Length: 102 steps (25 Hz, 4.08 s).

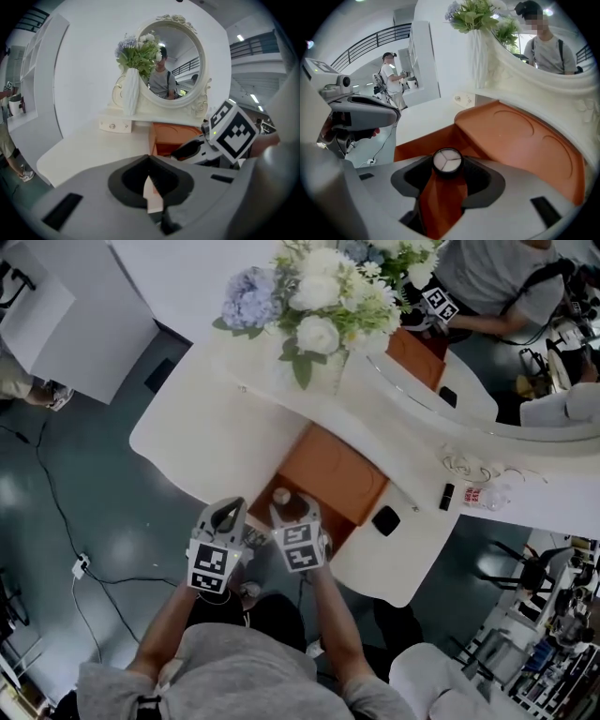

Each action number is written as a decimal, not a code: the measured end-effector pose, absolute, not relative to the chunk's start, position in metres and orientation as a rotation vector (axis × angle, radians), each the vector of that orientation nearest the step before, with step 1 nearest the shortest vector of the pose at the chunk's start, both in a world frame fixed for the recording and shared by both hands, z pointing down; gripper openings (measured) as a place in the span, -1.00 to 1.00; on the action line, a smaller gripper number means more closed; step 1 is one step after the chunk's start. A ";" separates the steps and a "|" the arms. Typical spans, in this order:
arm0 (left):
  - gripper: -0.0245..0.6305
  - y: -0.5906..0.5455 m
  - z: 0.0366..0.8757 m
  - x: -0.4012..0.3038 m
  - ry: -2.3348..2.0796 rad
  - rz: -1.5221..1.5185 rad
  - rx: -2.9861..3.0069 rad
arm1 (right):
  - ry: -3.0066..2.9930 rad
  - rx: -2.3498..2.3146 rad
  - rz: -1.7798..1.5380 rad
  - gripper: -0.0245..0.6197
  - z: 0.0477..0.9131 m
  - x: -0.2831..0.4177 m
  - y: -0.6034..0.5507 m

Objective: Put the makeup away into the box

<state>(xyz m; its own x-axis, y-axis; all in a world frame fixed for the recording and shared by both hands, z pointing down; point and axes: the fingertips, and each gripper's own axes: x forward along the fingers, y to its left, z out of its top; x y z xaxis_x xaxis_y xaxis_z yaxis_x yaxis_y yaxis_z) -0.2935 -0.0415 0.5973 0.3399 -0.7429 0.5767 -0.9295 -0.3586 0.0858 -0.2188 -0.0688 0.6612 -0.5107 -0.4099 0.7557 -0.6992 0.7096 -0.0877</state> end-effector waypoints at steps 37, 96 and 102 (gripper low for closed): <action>-0.93 -0.047 0.483 -0.181 -1.178 0.536 2.685 | -2.165 1.651 0.402 -0.30 0.495 -0.071 -0.042; -0.92 -0.049 0.501 0.091 -1.008 0.645 2.729 | -2.079 1.911 0.397 -0.88 0.490 0.220 -0.014; -0.92 -0.054 0.544 0.094 -1.087 0.720 2.604 | -2.161 1.775 0.469 -0.88 0.525 0.216 -0.031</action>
